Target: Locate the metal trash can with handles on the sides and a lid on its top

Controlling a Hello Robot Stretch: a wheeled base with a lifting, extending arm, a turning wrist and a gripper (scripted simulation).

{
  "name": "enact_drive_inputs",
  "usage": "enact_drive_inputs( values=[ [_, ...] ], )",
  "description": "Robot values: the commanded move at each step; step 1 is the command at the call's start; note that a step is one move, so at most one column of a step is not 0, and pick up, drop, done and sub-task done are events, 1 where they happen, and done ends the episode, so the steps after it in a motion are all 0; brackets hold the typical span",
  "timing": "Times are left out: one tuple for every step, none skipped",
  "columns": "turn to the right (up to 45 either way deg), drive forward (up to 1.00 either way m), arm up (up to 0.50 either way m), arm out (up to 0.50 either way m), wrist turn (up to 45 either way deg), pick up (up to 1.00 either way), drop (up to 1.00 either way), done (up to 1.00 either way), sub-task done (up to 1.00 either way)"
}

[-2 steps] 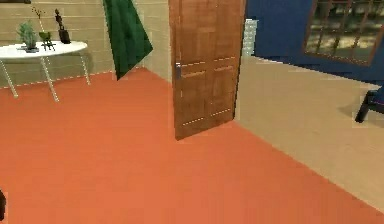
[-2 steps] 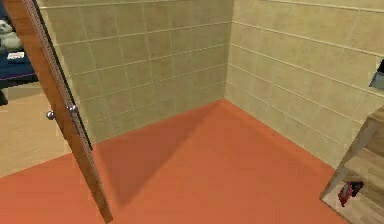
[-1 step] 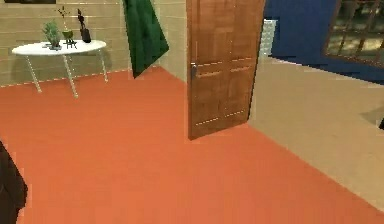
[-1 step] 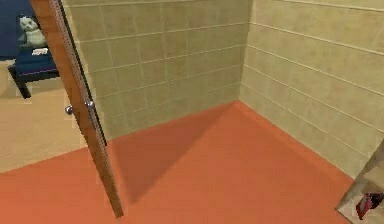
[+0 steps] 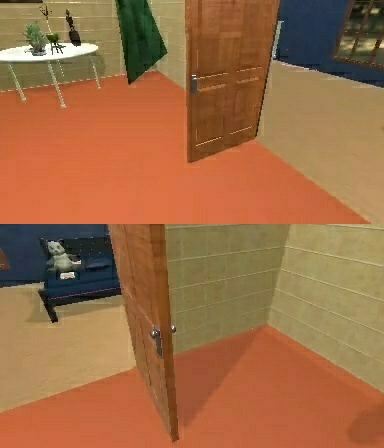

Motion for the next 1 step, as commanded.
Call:
enact_drive_inputs(
  values=[
    [30.0, 0.00, 0.00, 0.00, 0.0, 0.00, 0.00, 0.00, 0.00]
  ],
)
